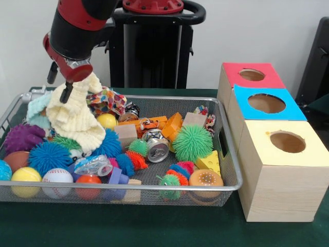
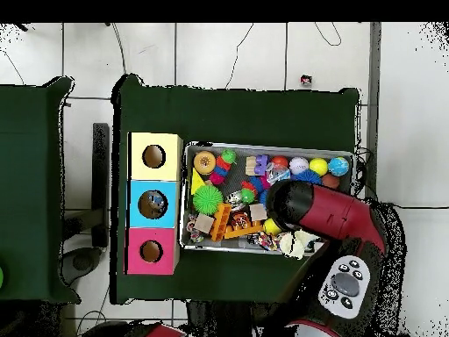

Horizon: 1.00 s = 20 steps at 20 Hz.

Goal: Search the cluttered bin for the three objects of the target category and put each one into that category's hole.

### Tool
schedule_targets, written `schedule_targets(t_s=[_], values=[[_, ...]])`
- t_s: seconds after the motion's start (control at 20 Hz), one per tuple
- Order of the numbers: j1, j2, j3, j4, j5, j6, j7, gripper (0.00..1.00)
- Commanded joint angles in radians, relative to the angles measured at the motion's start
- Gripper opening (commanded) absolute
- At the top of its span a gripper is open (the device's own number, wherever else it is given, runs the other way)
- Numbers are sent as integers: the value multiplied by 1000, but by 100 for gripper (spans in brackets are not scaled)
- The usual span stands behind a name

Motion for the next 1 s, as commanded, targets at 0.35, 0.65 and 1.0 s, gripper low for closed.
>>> schedule_targets(t_s=[0.35, 0.65, 1.0], values=[[-45, -42, 215, 24, 129, -87, 124, 100], [-50, -31, 246, 27, 164, -136, 143, 100], [-16, 35, 204, -35, 192, -181, 200, 100]])
